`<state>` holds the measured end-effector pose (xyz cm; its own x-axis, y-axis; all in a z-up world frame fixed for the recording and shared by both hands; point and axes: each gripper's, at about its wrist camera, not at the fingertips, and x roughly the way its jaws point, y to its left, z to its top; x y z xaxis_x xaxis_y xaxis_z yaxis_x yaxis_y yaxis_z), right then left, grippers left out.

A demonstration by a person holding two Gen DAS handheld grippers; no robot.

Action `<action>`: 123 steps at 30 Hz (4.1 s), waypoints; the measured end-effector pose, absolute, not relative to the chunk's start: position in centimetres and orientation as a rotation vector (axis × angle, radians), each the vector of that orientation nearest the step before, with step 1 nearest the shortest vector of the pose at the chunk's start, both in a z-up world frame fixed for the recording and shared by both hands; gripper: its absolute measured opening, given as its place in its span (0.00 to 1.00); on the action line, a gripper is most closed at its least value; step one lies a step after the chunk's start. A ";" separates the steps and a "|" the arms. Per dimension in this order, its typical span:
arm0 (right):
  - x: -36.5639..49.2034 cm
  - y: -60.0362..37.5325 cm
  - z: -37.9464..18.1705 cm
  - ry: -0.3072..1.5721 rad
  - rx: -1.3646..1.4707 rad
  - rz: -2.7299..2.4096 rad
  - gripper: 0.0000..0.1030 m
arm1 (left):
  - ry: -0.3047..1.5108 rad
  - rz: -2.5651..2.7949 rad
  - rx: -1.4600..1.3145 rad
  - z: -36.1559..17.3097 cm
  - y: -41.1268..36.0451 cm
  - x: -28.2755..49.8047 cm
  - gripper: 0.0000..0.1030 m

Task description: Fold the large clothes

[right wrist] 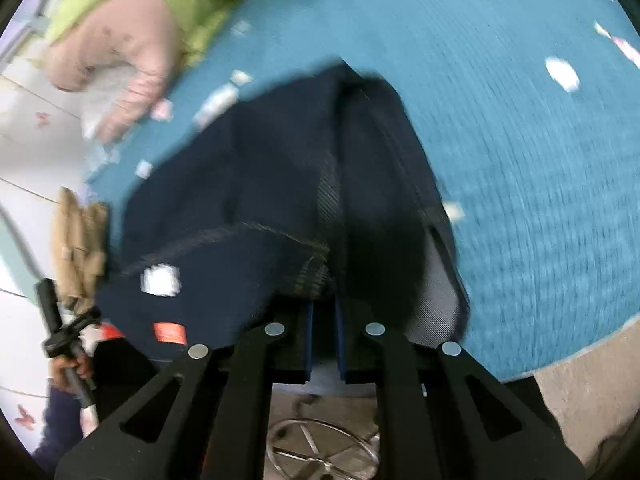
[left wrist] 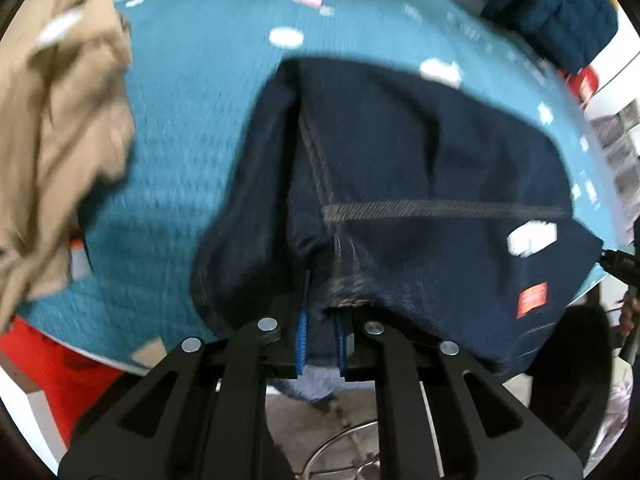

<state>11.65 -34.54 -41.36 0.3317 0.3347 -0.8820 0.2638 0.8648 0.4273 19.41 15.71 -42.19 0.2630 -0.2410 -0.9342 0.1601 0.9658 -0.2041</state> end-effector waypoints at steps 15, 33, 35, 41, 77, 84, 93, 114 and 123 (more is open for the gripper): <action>14.8 -28.2 -36.3 1.151 0.504 0.104 0.18 | 1.066 -0.127 0.010 -35.0 14.5 18.6 0.76; 18.2 -24.0 -37.8 1.199 0.473 0.057 0.06 | 1.156 -0.089 -0.249 -41.1 18.9 19.5 0.83; 20.9 -20.8 -36.3 1.152 0.441 0.129 0.06 | 1.140 -0.072 -0.314 -40.8 20.7 19.5 0.83; 28.8 -14.5 -37.8 1.159 0.377 0.170 0.06 | 1.199 0.019 -0.461 -43.6 24.9 19.0 0.83; 13.2 -15.7 -45.3 1.288 0.516 0.173 0.08 | 1.048 -0.225 -0.376 -37.2 18.7 17.2 0.04; 12.8 -13.5 -41.6 1.163 0.389 0.233 0.20 | 1.041 -0.265 -0.352 -35.1 16.9 17.6 0.04; 12.4 -4.1 -37.0 0.981 0.312 0.543 0.70 | 1.045 -0.319 -0.368 -34.0 16.4 17.8 0.04; 15.3 -4.6 -37.0 0.998 0.477 0.432 0.11 | 0.982 -0.475 -0.315 -29.8 11.8 17.0 0.21; 12.7 -16.0 -32.0 0.891 0.616 0.350 0.11 | 0.769 -0.346 -0.200 -25.2 9.3 15.6 0.75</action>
